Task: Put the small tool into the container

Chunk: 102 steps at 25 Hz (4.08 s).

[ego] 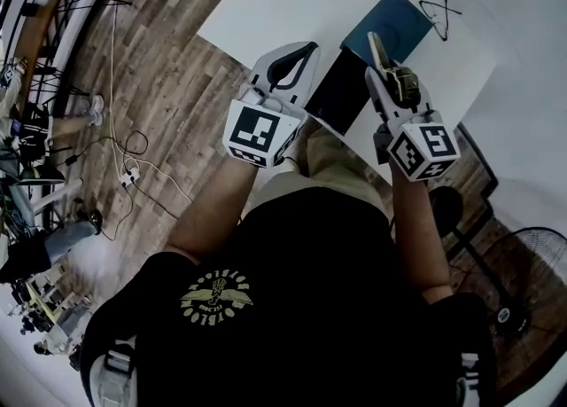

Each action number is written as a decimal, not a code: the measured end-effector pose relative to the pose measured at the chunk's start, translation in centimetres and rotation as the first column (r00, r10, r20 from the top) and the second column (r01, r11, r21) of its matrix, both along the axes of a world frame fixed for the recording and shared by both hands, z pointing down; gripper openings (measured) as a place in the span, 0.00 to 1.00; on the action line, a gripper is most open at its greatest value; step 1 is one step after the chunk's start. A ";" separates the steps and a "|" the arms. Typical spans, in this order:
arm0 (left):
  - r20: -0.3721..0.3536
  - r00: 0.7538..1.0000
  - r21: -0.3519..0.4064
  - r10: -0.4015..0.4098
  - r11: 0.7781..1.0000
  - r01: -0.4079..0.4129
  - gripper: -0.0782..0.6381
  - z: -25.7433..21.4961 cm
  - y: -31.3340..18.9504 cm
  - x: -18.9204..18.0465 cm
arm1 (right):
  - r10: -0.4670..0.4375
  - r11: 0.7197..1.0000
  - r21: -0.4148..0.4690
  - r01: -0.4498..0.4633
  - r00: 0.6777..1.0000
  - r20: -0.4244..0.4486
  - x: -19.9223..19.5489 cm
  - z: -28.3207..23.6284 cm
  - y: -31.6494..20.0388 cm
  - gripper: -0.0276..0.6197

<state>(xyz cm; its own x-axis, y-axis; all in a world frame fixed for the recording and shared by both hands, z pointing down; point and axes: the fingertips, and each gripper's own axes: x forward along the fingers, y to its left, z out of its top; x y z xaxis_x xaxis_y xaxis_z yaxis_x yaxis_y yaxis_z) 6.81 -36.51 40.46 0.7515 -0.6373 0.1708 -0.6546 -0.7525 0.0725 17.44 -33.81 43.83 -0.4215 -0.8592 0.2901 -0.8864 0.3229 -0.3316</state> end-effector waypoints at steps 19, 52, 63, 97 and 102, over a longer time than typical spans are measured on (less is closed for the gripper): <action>0.044 0.997 -0.070 -0.060 0.996 0.063 0.12 4.9 -0.7 -1.8 | -0.055 0.967 -0.246 0.067 0.997 0.055 -1.1 11.1 -0.2 0.30; 0.087 0.992 -0.099 -0.090 0.990 0.099 0.12 5.5 0.8 -4.8 | -0.180 0.839 -0.543 0.029 0.957 -0.228 -3.2 22.9 1.9 0.32; 0.097 0.992 -0.092 -0.078 0.992 0.087 0.12 4.9 2.3 -5.9 | -0.167 0.841 -0.537 0.074 0.978 -0.127 -3.6 21.9 3.0 0.52; 0.062 0.996 0.056 -0.071 0.996 0.068 0.12 -1.3 11.9 -10.6 | 0.113 0.993 -0.006 -0.117 0.970 -0.215 -3.5 4.5 12.9 0.05; 0.022 0.998 0.080 -0.066 0.995 0.065 0.12 -2.9 12.9 -11.0 | 0.119 0.992 0.077 -0.103 0.965 -0.235 -4.5 0.6 14.0 0.05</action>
